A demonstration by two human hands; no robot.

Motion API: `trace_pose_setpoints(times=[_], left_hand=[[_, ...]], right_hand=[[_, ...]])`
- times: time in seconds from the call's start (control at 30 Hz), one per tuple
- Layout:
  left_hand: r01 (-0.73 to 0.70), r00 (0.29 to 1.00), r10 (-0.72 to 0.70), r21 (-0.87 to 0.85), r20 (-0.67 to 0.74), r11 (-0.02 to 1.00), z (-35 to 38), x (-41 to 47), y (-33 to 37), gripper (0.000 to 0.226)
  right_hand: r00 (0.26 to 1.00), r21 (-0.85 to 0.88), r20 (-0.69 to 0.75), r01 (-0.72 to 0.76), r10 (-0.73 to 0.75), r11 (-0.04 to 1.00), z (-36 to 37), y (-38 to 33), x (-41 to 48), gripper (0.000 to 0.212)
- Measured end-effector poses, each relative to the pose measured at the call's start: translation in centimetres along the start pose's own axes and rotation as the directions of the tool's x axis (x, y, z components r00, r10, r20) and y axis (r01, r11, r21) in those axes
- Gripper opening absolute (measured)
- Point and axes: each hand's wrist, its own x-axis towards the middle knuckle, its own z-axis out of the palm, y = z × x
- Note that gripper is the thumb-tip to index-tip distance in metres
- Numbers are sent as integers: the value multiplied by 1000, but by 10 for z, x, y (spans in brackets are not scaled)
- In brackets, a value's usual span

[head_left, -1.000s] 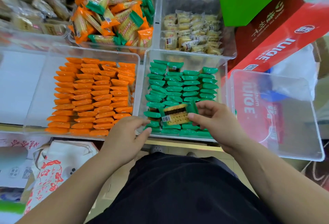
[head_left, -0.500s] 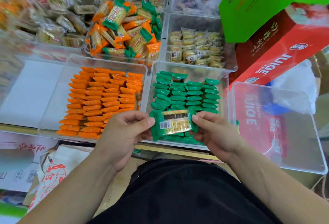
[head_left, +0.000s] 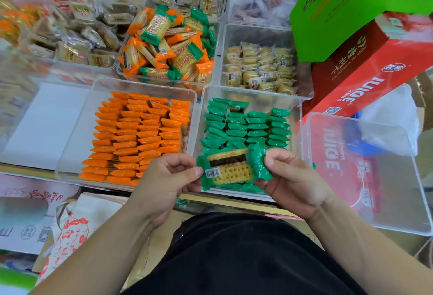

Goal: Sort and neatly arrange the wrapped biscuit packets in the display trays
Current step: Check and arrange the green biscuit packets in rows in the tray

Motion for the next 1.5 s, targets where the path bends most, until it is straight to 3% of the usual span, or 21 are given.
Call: trace_pose_setpoints(times=[0.13, 0.27, 0.37, 0.47, 0.5, 0.53, 0.6, 0.67, 0.73, 0.8, 0.87, 0.93, 1.03, 1.13, 1.27, 1.33, 1.4, 1.47, 1.5], left_hand=[[11, 1000, -11, -163, 1, 986, 3, 0, 5, 24], [-76, 997, 78, -166, 2, 983, 4, -1, 9, 23], [-162, 987, 162, 6, 9, 987, 2, -3, 16, 38], [-239, 963, 263, 277, -55, 931, -1, -2, 22, 22], [-232, 960, 270, 327, -78, 916, -3, 0, 22, 15], [-203, 964, 249, 347, -94, 916, -4, 2, 21, 10], [-73, 992, 97, 240, -86, 968, -8, 8, 19, 7], [86, 996, -86, 8, -22, 996, -9, 11, 18, 16], [164, 986, -159, -140, 47, 976, -8, 12, 17, 15], [174, 984, -165, -171, 67, 970, -7, 13, 14, 11], [130, 991, -128, -87, 27, 988, -7, 13, 10, 12], [39, 999, -37, 78, -35, 996, -7, 14, 8, 5], [-126, 989, 144, 297, -37, 947, -5, 18, 5, 14], [-248, 966, 252, 480, 58, 842, -3, 27, 0, 17], [-382, 919, 322, 707, 226, 595, -8, 52, -18, 25], [-457, 874, 366, 800, 321, 388, -11, 68, -28, 27], [-512, 817, 351, 855, 457, 78, -13, 86, -37, 22], [-504, 789, 250, 824, 561, -260, -9, 101, -42, 19], [-499, 793, 166, 781, 586, -374, -5, 106, -42, 18]], right_hand=[[998, 15, -50, 38, -37, 999, -1, -4, 3, 32], [987, -32, -154, 29, -34, 999, 2, -3, 4, 19], [980, -6, -200, -5, 3, 1000, 1, -3, 4, 29], [981, -102, -190, -55, 35, 993, 2, -3, 3, 20], [980, -158, -191, -81, 50, 984, 4, -3, 4, 9], [978, -212, -199, -104, 62, 972, 4, -2, 5, 12], [967, -244, -232, -166, 108, 955, 4, 0, 8, 28], [956, -178, -242, -212, 166, 961, 4, 0, 10, 32], [947, -121, -252, -236, 200, 964, 5, 2, 11, 35], [943, -143, -277, -232, 186, 962, 3, 4, 11, 41], [939, -229, -315, -213, 135, 950, 2, 5, 12, 39], [933, -335, -354, -189, 63, 923, 5, 3, 11, 23], [924, -326, -381, -138, 3, 935, 7, 0, 12, 19], [909, -303, -417, -119, -19, 945, 2, 0, 17, 30], [863, -339, -494, -84, -102, 937, -12, 10, 28, 5], [845, -396, -514, -84, -145, 915, -23, 16, 33, 7], [828, -467, -522, -75, -205, 881, -33, 21, 36, 17], [820, -524, -514, -69, -251, 849, -43, 27, 37, 30], [822, -546, -506, -71, -262, 835, -48, 29, 37, 35]])
